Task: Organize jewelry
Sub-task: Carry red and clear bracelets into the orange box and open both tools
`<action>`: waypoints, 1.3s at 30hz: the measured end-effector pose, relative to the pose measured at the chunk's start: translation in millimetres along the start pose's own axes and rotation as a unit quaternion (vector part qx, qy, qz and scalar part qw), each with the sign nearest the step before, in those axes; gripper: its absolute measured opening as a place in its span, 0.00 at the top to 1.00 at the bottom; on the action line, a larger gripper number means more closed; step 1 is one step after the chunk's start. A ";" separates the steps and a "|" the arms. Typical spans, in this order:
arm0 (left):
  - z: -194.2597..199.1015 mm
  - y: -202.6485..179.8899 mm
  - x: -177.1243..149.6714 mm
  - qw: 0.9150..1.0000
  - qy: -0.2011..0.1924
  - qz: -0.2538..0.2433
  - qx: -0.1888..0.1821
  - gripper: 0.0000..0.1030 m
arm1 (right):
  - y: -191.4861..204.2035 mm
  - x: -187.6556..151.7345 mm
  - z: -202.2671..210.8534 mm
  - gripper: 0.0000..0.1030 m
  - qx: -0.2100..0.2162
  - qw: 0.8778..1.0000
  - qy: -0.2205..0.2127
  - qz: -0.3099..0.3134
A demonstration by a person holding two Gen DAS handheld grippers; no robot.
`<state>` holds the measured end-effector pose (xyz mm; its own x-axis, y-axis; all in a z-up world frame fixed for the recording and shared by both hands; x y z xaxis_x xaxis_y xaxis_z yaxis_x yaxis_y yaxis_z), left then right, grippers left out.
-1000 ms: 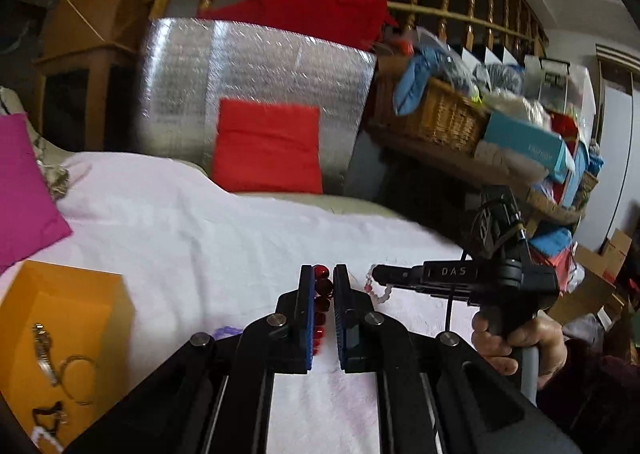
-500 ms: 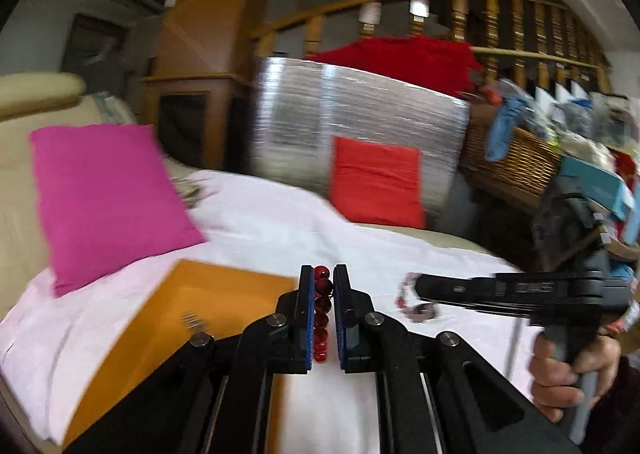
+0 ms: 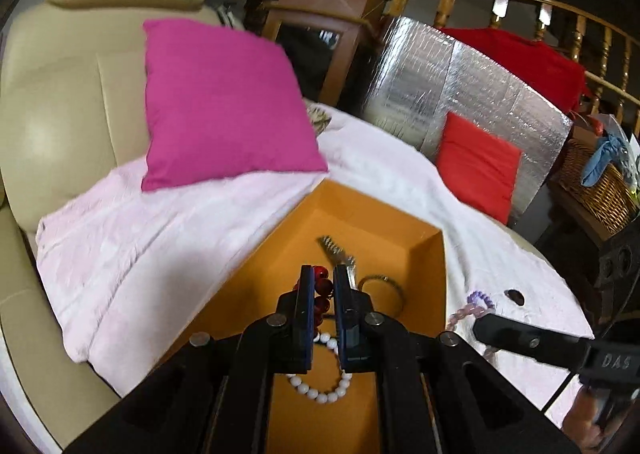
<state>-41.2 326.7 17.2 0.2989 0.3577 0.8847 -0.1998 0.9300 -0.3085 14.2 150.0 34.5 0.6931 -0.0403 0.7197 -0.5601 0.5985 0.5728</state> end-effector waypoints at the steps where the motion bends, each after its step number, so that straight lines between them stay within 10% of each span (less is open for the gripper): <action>1: -2.0 0.9 -2.9 1.000 0.007 0.000 0.001 0.91 | -1.2 -3.7 -4.9 0.91 -0.004 1.000 0.004 -0.001; 18: -30.1 20.1 -33.8 0.991 0.097 -0.016 0.087 0.91 | -21.0 -16.2 -38.0 0.89 -0.062 0.997 0.034 0.005; 28: -22.4 -24.1 -18.1 0.993 0.019 -0.076 0.090 0.41 | -47.0 13.5 7.3 0.88 -0.091 0.996 -0.021 -0.005; 39: -30.9 -144.5 -27.3 0.983 -0.015 -0.183 0.021 0.23 | -122.1 36.8 83.5 0.77 -0.158 0.984 -0.058 -0.058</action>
<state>8.4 185.2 26.8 0.3297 -0.0037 0.9441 -0.1220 0.9914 0.0465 70.2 8.7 23.8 0.6770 -0.2038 0.7072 -0.2984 0.8024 0.5168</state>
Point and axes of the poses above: each gripper's, at about its wrist camera, not at the fingertips, and z roughly against the way its jaws point, y to its left, x to its top, the point moved 2 cm from there along -z, roughly the way its jaws point, and after that the axes turned 13 degrees about -y, right-handed, at the moved point
